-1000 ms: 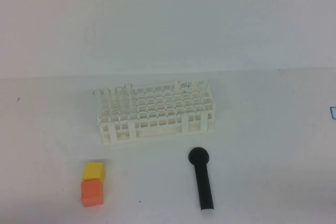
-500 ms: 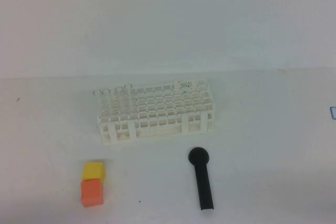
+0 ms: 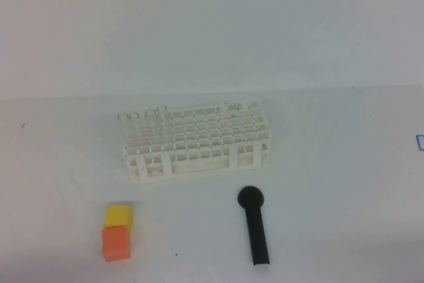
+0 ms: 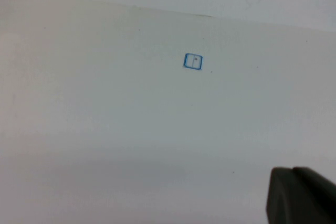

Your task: Place the test tubes

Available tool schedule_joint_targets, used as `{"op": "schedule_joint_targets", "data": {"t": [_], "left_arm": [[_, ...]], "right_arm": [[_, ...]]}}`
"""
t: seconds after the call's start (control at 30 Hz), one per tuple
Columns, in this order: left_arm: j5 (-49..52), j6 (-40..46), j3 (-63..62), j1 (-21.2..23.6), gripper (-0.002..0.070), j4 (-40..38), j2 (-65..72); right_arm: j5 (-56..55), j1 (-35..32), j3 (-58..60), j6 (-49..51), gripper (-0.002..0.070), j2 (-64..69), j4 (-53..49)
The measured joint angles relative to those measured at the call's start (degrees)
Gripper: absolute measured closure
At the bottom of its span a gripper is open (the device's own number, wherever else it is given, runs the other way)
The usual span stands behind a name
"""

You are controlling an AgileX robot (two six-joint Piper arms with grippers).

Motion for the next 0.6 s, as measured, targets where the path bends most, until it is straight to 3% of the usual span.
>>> {"op": "schedule_joint_targets", "data": {"t": [0.6], "left_arm": [[0.0, 0.0, 0.0, 0.0, 0.0676, 0.0, 0.0]], "right_arm": [[0.9, 0.0, -0.2, -0.2, 0.0678, 0.0, -1.1]]}}
